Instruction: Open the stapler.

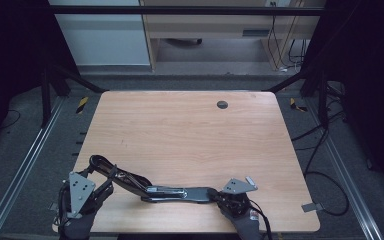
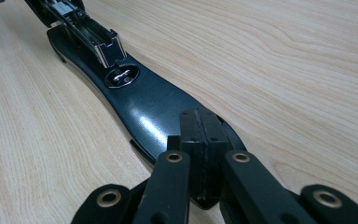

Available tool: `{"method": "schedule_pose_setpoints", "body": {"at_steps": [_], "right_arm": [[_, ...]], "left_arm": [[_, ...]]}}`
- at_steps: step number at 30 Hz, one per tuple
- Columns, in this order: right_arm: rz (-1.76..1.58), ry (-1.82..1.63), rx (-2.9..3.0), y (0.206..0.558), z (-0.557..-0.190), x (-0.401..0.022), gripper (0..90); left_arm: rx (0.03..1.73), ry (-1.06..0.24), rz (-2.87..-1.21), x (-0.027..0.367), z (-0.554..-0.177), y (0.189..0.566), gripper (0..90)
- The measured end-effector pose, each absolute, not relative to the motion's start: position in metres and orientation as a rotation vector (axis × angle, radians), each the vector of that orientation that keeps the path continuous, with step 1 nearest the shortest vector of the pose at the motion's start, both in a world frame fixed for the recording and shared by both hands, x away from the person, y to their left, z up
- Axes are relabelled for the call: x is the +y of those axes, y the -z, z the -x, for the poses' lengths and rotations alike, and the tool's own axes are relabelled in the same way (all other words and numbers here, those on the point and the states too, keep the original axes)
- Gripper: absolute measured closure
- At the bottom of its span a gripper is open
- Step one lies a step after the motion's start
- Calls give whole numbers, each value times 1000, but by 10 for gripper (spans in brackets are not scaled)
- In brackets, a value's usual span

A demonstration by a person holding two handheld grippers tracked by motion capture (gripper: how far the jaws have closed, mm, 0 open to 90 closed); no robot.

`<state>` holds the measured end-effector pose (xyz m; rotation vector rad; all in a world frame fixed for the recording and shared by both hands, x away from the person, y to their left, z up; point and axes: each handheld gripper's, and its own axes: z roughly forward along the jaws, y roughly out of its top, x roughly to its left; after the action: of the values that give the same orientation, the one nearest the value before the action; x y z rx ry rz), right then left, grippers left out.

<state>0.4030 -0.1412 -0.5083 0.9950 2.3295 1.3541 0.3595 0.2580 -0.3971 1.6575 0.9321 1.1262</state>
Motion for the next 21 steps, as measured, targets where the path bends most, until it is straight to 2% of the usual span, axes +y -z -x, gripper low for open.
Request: {"method": "schedule_pose_setpoints", "body": {"at_steps": [21], "right_arm": [[-994, -1351, 2330, 508, -403, -141, 900]], "left_arm": [[969, -1108, -1624, 272, -358, 406, 439]]}}
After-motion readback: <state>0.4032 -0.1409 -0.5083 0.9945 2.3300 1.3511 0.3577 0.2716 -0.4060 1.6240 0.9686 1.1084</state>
